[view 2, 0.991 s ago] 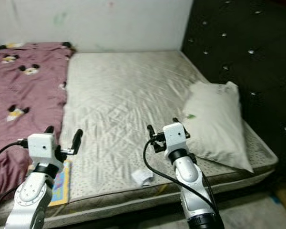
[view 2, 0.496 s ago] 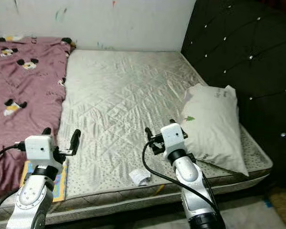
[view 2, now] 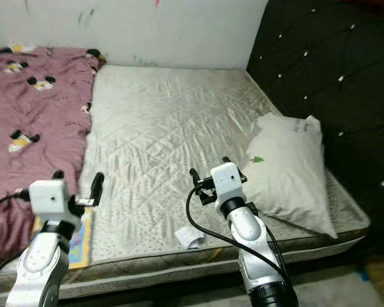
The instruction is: Clean up the room
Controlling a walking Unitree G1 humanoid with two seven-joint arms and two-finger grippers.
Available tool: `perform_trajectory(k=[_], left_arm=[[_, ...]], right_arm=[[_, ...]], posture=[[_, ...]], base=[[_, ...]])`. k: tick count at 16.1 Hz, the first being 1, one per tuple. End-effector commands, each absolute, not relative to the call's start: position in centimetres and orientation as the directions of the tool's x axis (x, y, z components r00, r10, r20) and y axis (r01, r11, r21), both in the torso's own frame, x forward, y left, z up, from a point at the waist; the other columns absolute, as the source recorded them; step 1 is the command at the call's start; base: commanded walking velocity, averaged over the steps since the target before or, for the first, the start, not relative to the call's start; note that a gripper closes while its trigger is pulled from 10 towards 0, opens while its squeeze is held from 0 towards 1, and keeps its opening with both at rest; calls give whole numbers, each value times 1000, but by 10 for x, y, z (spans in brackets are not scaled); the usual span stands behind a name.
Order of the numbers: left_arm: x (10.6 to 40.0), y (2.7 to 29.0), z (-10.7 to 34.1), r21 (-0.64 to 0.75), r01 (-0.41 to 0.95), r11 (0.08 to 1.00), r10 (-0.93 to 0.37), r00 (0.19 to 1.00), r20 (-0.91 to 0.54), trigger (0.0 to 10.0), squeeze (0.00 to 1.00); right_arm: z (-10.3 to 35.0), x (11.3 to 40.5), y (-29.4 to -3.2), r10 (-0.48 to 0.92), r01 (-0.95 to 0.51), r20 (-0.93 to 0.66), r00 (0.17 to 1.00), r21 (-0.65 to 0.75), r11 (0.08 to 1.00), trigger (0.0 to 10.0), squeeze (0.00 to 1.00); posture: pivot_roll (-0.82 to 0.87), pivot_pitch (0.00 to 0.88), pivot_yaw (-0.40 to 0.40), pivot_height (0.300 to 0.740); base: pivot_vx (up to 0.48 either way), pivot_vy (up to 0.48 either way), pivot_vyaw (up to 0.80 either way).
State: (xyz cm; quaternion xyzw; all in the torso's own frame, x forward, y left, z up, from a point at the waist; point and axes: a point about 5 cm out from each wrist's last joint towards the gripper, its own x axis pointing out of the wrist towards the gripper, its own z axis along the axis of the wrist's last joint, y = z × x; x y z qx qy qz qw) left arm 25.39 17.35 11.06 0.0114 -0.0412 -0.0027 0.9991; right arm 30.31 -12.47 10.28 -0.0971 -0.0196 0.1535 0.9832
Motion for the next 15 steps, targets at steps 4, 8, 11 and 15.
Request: perform_trajectory(k=[4, 8, 11, 15], left_arm=[[268, 160, 113, 54, 116, 992, -120, 990, 75, 10000, 0], [269, 154, 114, 49, 164, 985, -168, 982, 84, 10000, 0], [265, 156, 113, 41, 145, 989, -148, 986, 82, 10000, 0], [264, 155, 114, 28, 142, 989, -144, 986, 87, 10000, 0]], right_arm=[[103, 297, -136, 204, -194, 45, 978, -169, 966, 10000, 0], [102, 299, -136, 189, -182, 39, 981, -141, 973, 10000, 0], [102, 301, -132, 224, -218, 29, 974, -152, 964, 10000, 0], [104, 304, -131, 235, -227, 31, 971, -159, 961, 10000, 0]], posture=[[-8, 0, 14, 740], [4, 0, 8, 740], [23, 0, -17, 740], [27, 0, -28, 740]], base=[[0, 0, 0], [0, 0, 0], [0, 0, -375], [0, 0, -252]])
